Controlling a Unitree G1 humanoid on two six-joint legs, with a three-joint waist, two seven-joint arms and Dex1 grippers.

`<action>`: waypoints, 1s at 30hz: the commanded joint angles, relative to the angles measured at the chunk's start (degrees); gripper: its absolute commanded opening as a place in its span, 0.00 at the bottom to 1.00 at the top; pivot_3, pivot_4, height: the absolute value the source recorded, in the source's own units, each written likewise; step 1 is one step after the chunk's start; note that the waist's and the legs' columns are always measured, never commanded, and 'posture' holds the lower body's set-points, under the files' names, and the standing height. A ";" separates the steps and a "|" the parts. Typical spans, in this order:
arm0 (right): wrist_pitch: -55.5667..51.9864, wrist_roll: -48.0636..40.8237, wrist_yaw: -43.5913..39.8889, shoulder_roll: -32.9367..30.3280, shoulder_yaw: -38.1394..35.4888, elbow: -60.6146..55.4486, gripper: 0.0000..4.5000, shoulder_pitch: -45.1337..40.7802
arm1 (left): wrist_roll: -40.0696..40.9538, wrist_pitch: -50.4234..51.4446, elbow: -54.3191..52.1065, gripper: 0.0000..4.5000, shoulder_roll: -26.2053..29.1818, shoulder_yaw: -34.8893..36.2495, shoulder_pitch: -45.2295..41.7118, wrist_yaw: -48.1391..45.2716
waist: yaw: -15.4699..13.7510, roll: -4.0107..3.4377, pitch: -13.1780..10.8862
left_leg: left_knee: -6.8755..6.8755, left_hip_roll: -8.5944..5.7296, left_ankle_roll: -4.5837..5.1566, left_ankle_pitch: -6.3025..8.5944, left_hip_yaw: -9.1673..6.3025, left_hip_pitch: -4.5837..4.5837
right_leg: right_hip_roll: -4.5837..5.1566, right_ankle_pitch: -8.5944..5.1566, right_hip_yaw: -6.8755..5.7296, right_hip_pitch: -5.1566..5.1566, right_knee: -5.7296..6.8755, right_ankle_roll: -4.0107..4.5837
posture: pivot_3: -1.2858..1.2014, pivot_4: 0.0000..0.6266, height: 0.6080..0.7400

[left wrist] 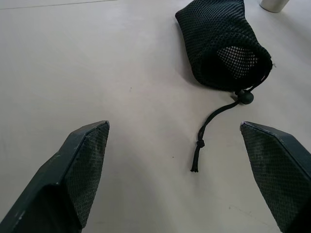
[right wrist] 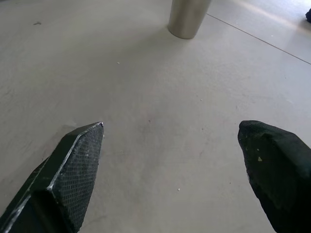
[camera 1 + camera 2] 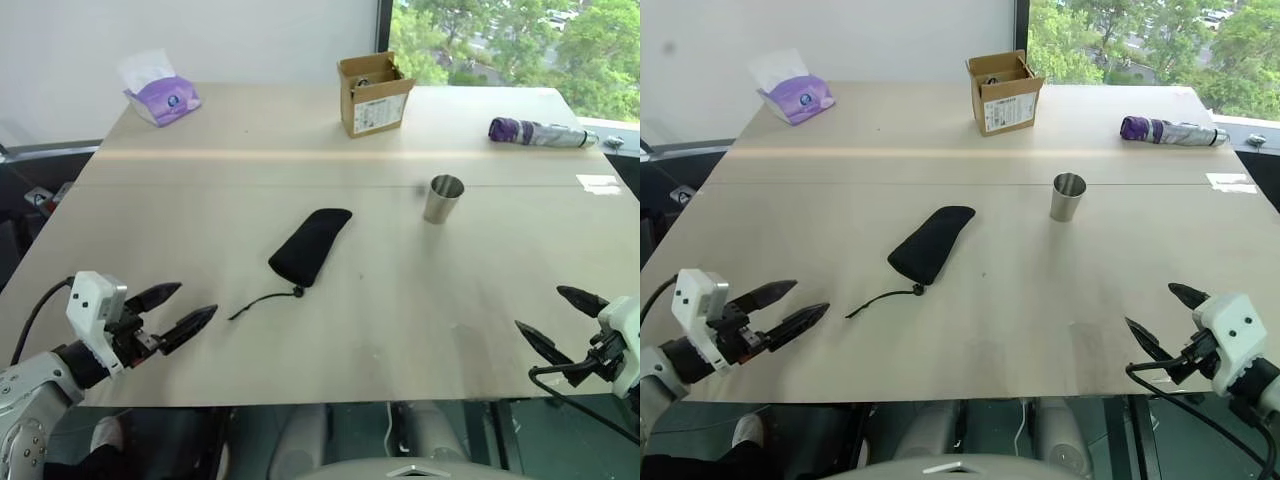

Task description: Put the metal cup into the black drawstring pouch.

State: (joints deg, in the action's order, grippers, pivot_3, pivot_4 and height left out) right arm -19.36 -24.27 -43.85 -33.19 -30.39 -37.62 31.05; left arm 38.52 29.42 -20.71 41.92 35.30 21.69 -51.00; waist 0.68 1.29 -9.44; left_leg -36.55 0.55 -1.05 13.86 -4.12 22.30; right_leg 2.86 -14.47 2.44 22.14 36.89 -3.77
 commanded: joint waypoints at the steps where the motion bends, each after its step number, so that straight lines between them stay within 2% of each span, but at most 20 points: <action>1: 1.73 -2.36 0.03 0.31 -0.80 -1.51 1.00 -1.57 | 0.44 -0.82 -0.76 0.99 0.78 -0.13 -2.81 0.49 | 0.00 0.00 0.00 | 0.00 0.00 0.00 0.00 0.00 0.00 | 0.00 0.00 0.00 0.00 0.00 0.00 | 0.52 0.24 1.00; 4: 4.75 -4.22 -1.09 0.45 1.78 -4.08 1.00 -5.28 | -0.91 -1.76 -2.16 0.99 1.71 -3.73 -7.88 0.95 | -0.20 0.00 0.00 | -0.06 0.00 0.00 0.00 -0.06 0.00 | -0.03 0.00 -0.06 -0.02 0.00 -0.02 | 0.52 0.24 1.00; 9: 8.45 -8.54 -7.89 -1.71 5.30 -6.73 1.00 -7.62 | -5.28 -5.73 -2.35 0.99 3.86 -7.45 -13.96 0.44 | 0.01 0.02 0.00 | -0.04 0.01 0.00 0.00 -0.03 0.00 | -0.06 0.08 -0.03 -0.02 0.01 0.07 | 0.52 0.24 1.00; 12: 8.45 -11.35 -10.82 -3.57 6.38 -7.18 1.00 -8.60 | -12.65 -12.85 -1.95 0.99 6.30 -12.37 -16.65 -0.98 | 0.00 -0.01 -0.01 | -0.02 -0.01 0.01 0.00 -0.07 0.08 | -0.06 0.20 -0.05 0.00 -0.04 -0.14 | 0.52 0.24 1.00; 14: 8.31 -13.00 -12.40 -4.65 6.80 -7.66 1.00 -8.48 | -21.67 -18.17 -2.30 0.99 8.38 -16.97 -17.86 1.19 | -0.02 0.00 -0.01 | -0.01 -0.02 0.01 0.00 -0.07 0.08 | -0.06 0.20 -0.05 0.00 -0.06 -0.14 | 0.52 0.24 1.00; 17: 9.59 -13.48 -13.81 -4.69 6.23 -8.01 1.00 -6.32 | -27.25 -26.14 -0.54 0.99 9.67 -23.59 -20.48 -1.68 | -0.25 -0.01 -0.02 | -0.01 -0.03 0.01 0.00 -0.07 0.09 | -0.05 0.20 -0.06 0.00 -0.06 -0.14 | 0.52 0.24 1.00; 20: 10.73 -12.97 -13.74 -4.15 5.81 -8.47 1.00 -4.55 | -37.05 -32.37 1.38 0.99 10.31 -28.12 -21.87 1.79 | -0.16 -0.01 -0.02 | -0.01 -0.03 0.01 0.00 -0.07 0.09 | -0.06 0.20 -0.05 0.00 -0.06 -0.14 | 0.52 0.24 1.00; 27: 12.22 -11.27 -10.36 -2.69 5.93 -9.85 1.00 -2.02 | -45.97 -41.57 9.29 0.99 8.24 -35.95 -29.98 4.63 | -0.11 -0.01 -0.02 | -0.02 -0.02 0.01 0.00 -0.06 0.08 | -0.06 0.22 -0.05 0.00 -0.05 -0.17 | 0.52 0.24 1.00; 30: 10.85 -9.42 -7.46 -2.71 7.04 -10.70 1.00 -2.31 | -47.51 -44.37 12.75 0.81 8.54 -38.02 -32.56 3.80 | -0.03 -0.02 -0.02 | -0.02 -0.02 0.01 0.00 -0.08 0.08 | -0.07 0.22 -0.07 0.00 -0.03 -0.18 | 0.52 0.24 1.00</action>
State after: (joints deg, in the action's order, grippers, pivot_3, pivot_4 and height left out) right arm -8.55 -34.14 -52.95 -35.84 -23.23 -46.13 28.88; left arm -8.15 -12.86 -8.50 49.97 -2.17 -10.14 -47.18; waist 0.65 1.27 -9.46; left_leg -36.57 0.53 -1.04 13.86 -4.19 22.37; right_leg 2.79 -14.25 2.38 22.14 36.87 -3.95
